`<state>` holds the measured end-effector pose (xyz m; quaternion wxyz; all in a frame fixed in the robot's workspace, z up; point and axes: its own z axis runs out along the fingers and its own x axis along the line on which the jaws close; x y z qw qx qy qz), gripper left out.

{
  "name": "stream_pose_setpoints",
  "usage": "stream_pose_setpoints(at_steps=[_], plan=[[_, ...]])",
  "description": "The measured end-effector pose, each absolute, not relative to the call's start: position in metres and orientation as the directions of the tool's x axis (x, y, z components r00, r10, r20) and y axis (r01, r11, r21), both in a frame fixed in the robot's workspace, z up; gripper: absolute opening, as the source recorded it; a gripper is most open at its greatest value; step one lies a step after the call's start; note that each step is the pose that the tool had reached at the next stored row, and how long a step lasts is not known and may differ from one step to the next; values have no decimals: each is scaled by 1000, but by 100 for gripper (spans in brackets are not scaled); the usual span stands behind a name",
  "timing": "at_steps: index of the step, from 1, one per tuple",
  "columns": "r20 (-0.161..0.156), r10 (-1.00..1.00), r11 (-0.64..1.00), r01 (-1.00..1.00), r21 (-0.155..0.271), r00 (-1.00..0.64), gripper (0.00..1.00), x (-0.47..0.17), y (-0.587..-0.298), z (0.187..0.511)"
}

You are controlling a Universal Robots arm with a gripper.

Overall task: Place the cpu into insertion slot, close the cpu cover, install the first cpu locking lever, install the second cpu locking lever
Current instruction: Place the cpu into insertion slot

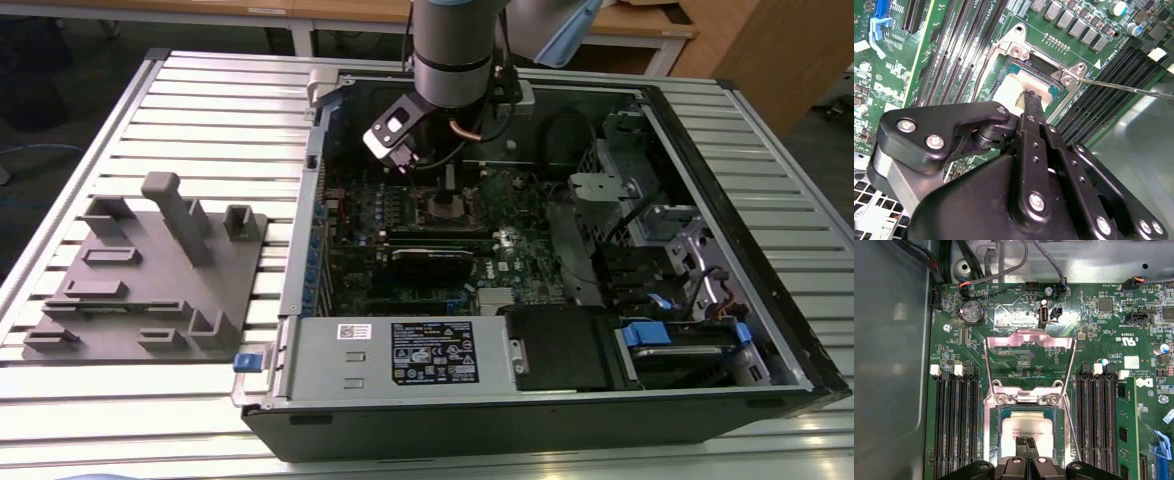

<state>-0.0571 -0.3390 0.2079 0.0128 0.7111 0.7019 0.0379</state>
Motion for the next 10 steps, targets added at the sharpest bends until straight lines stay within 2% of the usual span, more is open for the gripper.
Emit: stream_pose_setpoints(at_steps=[10], plan=[[36,999,-15,997,71,12,10,-57,-339,206]])
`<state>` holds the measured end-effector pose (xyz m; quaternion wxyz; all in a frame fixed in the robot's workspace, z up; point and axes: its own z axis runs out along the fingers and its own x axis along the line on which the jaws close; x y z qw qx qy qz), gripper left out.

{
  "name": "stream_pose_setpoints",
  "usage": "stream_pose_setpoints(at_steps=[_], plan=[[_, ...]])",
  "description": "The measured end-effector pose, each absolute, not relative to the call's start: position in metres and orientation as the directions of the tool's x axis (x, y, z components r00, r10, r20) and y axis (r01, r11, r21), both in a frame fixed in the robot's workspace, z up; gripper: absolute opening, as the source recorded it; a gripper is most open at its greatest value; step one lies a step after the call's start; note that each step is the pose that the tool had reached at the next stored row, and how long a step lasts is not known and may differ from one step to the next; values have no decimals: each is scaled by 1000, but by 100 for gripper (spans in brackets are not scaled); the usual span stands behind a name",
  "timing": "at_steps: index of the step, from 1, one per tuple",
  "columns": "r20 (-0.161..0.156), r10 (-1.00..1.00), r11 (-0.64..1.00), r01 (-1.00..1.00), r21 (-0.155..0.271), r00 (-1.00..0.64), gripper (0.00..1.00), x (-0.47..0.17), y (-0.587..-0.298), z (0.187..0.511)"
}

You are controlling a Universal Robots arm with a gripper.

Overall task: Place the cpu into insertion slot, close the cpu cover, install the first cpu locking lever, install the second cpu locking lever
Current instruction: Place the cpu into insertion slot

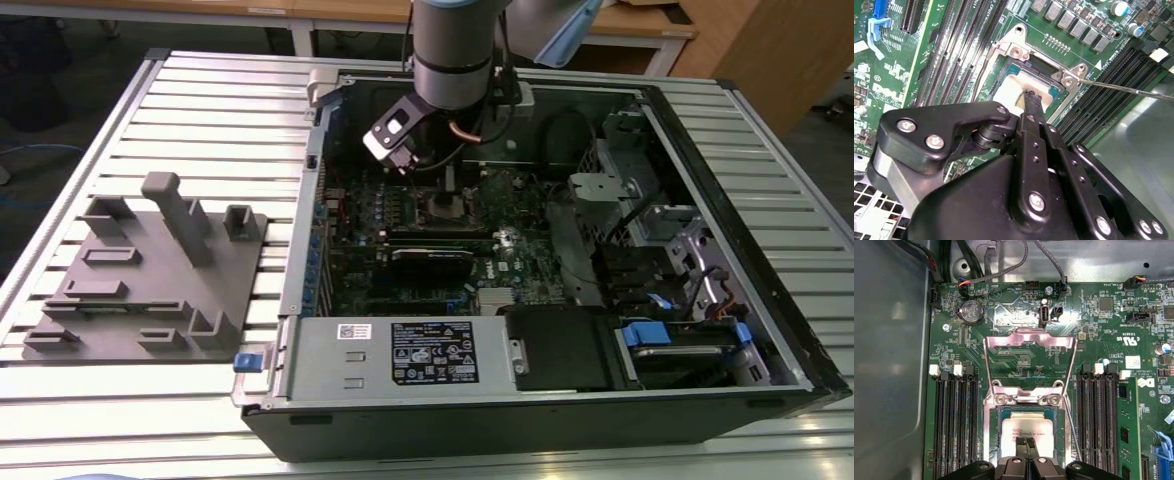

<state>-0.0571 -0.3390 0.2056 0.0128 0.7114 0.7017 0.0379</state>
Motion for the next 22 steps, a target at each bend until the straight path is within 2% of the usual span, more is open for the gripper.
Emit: stream_pose_setpoints(at_steps=[22], plan=[[36,998,-52,996,71,49,10,-57,-339,200]])
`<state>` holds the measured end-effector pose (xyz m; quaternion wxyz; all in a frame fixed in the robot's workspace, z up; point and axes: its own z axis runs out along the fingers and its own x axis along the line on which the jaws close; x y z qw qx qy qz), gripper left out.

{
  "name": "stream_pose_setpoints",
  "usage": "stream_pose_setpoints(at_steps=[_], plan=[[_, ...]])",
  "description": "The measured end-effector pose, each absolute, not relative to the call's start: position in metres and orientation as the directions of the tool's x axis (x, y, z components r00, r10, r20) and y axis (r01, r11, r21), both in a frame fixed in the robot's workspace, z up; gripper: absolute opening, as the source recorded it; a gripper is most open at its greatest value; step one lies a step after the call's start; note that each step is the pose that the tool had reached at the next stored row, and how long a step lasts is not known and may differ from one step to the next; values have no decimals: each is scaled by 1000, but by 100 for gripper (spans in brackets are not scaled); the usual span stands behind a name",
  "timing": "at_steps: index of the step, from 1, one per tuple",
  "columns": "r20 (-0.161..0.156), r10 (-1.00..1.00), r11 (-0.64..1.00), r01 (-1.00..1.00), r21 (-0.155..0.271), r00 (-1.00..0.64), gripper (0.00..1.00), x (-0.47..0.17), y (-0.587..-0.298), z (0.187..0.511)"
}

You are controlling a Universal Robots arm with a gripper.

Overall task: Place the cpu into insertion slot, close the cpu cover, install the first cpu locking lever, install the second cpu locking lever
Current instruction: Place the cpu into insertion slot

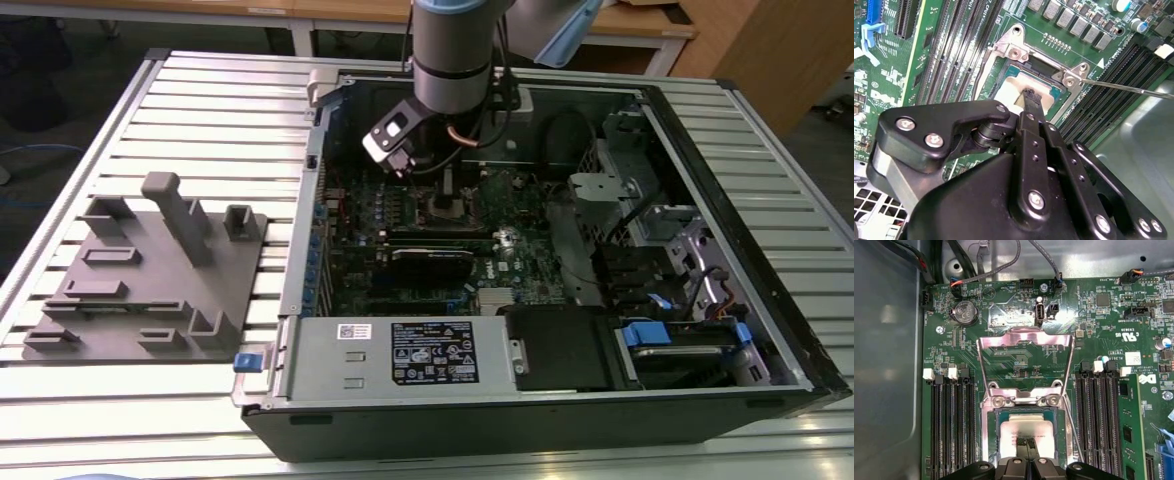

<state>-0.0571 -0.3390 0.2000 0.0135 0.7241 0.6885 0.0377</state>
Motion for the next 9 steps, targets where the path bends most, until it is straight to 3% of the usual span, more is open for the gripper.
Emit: stream_pose_setpoints(at_steps=[9], plan=[[36,998,-52,996,71,49,10,-57,-339,198]])
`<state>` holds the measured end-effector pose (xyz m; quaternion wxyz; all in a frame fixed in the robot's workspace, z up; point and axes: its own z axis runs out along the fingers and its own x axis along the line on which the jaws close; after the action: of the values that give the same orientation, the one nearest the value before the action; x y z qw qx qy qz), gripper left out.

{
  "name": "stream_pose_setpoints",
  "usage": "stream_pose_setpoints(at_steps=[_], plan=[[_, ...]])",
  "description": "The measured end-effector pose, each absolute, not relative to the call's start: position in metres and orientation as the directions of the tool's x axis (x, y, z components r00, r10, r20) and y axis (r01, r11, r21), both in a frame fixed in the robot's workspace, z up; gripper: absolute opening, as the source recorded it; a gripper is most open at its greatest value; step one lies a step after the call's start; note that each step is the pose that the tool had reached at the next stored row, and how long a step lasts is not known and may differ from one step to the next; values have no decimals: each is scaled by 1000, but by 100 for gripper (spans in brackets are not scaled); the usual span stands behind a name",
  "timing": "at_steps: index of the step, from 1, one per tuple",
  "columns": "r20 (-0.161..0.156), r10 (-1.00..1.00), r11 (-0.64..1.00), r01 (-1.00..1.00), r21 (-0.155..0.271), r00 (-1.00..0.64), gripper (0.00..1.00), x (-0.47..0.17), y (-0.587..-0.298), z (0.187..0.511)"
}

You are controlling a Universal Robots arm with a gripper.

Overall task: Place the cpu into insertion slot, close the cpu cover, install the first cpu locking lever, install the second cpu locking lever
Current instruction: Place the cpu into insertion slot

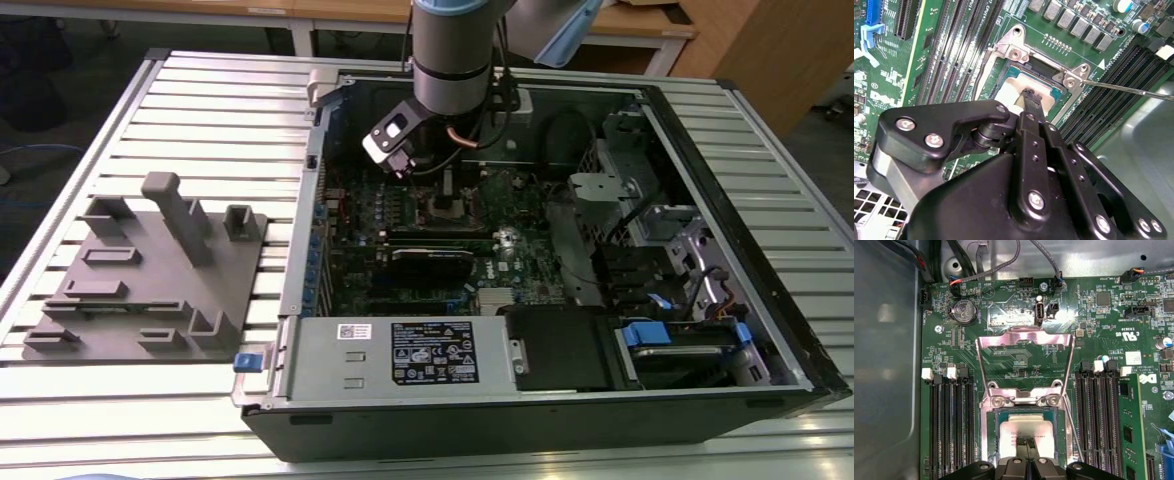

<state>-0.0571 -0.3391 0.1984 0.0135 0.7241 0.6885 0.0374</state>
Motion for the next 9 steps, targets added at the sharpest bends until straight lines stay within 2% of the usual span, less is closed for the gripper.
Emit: stream_pose_setpoints(at_steps=[9], plan=[[34,998,-51,996,71,49,10,-57,-340,196]])
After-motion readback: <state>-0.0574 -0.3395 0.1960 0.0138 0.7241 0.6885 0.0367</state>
